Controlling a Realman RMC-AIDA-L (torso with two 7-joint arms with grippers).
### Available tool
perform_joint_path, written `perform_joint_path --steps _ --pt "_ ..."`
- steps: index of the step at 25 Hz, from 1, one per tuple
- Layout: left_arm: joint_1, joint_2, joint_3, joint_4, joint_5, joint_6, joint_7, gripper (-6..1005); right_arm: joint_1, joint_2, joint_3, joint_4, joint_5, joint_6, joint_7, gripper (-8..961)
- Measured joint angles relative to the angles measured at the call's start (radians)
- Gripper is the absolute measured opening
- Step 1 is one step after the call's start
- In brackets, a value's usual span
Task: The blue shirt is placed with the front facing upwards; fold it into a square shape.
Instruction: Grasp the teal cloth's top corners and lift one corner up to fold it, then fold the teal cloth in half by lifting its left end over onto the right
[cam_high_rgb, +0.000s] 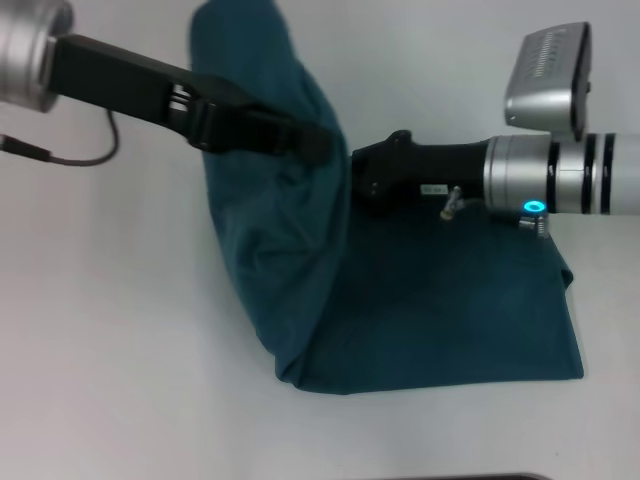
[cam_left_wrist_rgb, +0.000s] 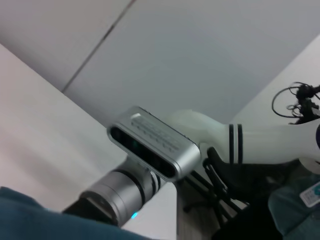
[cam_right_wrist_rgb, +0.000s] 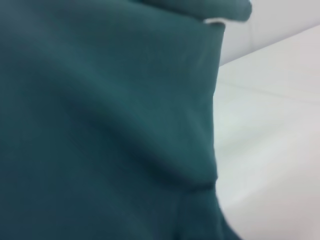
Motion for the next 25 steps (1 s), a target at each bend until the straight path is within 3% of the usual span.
perform_joint_path --steps 4,15,25 --pt "-0.019 -0.030 0.018 0.002 0.000 -0.018 0.001 30 -0.024 -0.001 0.001 -0.032 0.026 -0.009 0.014 2" --pt "-0.037 -0.068 0.043 0.017 0.000 -0.089 0.001 31 -0.114 -0.005 0.008 -0.200 0.074 -0.106 0.105 2" --pt "-0.046 -0.134 0.064 0.038 -0.001 -0.177 0.007 31 -0.153 -0.007 0.002 -0.302 0.118 -0.145 0.145 2"
